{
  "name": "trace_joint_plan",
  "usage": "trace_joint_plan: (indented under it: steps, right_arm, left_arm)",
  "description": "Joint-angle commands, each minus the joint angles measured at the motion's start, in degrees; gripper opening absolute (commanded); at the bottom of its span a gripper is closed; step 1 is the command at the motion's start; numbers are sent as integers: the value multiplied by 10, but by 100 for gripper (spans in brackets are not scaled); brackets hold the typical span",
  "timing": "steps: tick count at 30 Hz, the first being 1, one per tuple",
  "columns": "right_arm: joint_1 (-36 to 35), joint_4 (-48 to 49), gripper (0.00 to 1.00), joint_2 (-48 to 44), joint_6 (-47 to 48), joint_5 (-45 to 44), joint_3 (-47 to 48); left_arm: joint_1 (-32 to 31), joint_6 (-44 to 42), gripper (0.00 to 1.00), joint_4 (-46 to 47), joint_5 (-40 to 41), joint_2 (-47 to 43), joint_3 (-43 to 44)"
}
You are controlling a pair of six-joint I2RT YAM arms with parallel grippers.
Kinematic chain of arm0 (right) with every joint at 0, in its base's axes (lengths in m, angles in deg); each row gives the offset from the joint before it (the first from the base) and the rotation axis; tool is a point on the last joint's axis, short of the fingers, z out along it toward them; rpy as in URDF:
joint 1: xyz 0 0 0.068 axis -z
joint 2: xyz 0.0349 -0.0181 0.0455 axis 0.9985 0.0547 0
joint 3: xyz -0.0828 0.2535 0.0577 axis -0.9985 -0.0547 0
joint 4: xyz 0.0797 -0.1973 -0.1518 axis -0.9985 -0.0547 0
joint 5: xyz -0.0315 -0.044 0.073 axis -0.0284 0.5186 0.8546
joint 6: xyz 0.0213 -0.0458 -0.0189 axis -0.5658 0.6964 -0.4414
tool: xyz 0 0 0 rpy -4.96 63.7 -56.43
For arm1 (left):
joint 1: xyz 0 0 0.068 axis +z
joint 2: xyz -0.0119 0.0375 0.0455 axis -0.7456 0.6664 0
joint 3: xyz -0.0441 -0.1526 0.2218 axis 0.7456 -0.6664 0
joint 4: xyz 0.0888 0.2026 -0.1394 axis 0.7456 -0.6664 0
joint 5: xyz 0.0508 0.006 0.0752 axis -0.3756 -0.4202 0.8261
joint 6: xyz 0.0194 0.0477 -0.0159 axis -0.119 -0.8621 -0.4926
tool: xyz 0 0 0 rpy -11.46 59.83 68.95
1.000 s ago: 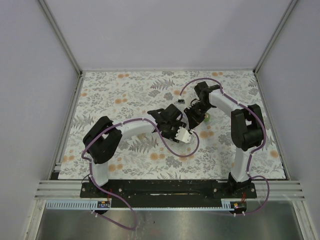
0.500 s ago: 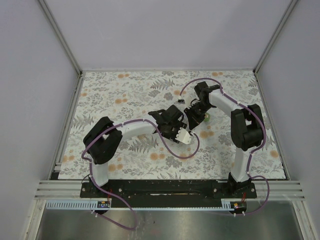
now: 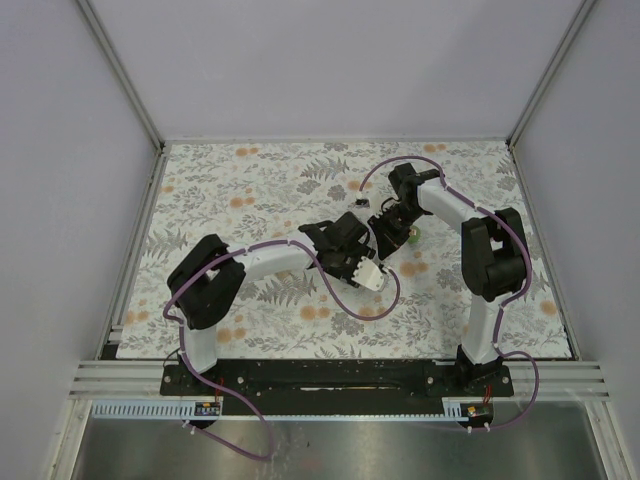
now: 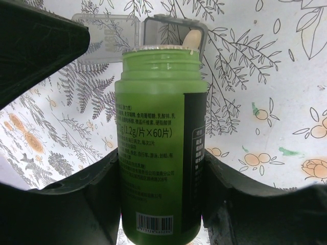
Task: Sort the pills into containers
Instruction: Pour the pill into the pill container.
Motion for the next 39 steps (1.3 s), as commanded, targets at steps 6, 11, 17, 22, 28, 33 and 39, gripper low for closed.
trace_joint_plan:
  steps: [6,11,17,22,28,33,39]
  right_arm:
    - [3,-11,3,3,10,6,17]
    - [3,-11,3,4,9,9,18]
    - [3,-11,3,4,10,8,18]
    - [3,-11,3,6,10,8,17]
    - [3,-11,3,4,10,8,17]
    - [3,-11,3,4,10,8,18]
    - [3,-11,3,4,10,8,17]
  left_arm:
    - [-11,-17,0,2,27,-15,4]
    - [-14,-23,0,3,38,-16,5]
    - [-18,-31,0,6,50,-16,4]
    - [-20,-33,0,10,51,-19,1]
    - [-24,-39,0,13,55,-30,-3]
    - [-26,-49,0,14,63,-29,-7]
    - [-30,-47,0,16,63,-42,-16]
